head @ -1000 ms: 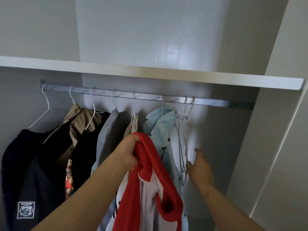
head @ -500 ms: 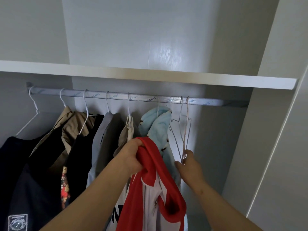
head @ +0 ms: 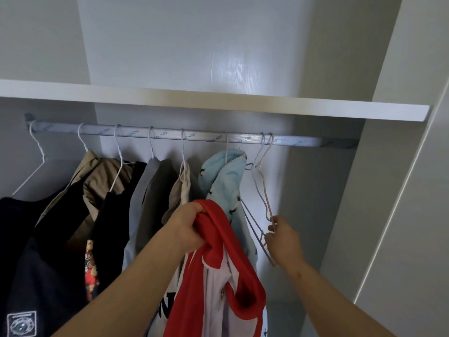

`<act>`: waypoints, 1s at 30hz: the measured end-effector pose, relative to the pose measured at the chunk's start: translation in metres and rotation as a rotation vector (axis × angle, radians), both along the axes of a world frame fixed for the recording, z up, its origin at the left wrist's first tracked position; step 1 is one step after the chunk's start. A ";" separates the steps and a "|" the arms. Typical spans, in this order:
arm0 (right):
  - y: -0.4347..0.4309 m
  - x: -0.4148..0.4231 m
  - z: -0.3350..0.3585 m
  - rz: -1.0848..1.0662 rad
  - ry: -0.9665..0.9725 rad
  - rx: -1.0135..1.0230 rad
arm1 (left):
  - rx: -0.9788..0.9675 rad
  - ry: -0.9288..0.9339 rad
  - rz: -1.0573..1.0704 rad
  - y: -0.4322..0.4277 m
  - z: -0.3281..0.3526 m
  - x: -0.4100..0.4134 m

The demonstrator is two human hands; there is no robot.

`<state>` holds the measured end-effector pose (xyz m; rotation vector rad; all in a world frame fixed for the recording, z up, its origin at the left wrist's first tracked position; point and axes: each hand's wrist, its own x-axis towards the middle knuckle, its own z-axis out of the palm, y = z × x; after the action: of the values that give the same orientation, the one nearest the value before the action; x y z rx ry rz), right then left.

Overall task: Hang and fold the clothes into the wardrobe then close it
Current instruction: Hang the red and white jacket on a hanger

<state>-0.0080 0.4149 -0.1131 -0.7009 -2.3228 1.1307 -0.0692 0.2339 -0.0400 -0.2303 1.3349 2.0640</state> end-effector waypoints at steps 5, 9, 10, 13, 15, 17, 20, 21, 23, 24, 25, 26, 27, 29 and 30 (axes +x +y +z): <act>0.002 0.001 -0.001 -0.006 0.166 -0.342 | 0.054 0.038 0.002 0.006 -0.001 0.007; 0.003 0.004 -0.001 -0.016 0.218 -0.583 | 0.084 0.056 0.008 0.009 -0.002 0.011; 0.003 0.005 -0.002 -0.019 0.213 -0.612 | 0.086 0.058 0.006 0.009 -0.002 0.012; 0.004 0.011 -0.006 0.021 0.190 -0.712 | 0.087 0.073 0.003 0.010 -0.002 0.013; 0.004 0.015 -0.008 0.052 0.188 -0.764 | 0.086 0.089 0.000 0.011 -0.002 0.014; 0.007 0.018 -0.009 0.063 0.208 -0.797 | 0.091 0.091 -0.002 0.012 -0.002 0.015; 0.011 0.021 -0.011 0.133 0.206 -0.879 | 0.098 0.090 0.002 0.014 -0.003 0.015; 0.013 0.022 -0.010 0.156 0.195 -0.902 | 0.093 0.089 0.004 0.014 -0.003 0.014; 0.015 0.022 -0.010 0.169 0.181 -0.927 | 0.077 0.085 0.003 0.015 -0.004 0.013; 0.016 0.022 -0.010 0.164 0.187 -0.938 | 0.066 0.080 0.001 0.015 -0.004 0.013; 0.016 0.022 -0.010 0.154 0.201 -0.955 | 0.055 0.075 0.000 0.016 -0.004 0.012; 0.016 0.022 -0.010 0.142 0.218 -0.976 | 0.047 0.071 -0.001 0.016 -0.005 0.012; 0.017 0.022 -0.010 0.128 0.230 -0.996 | 0.041 0.068 -0.003 0.017 -0.006 0.011; 0.018 0.022 -0.010 0.097 0.239 -1.036 | 0.038 0.066 -0.003 0.018 -0.008 0.008; 0.020 0.022 -0.009 0.084 0.236 -1.059 | 0.040 0.071 -0.005 0.018 -0.009 0.007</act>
<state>0.0144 0.4345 -0.1226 -0.7309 -1.4375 2.3454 -0.0623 0.2520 -0.0489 -0.1377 1.3337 2.1100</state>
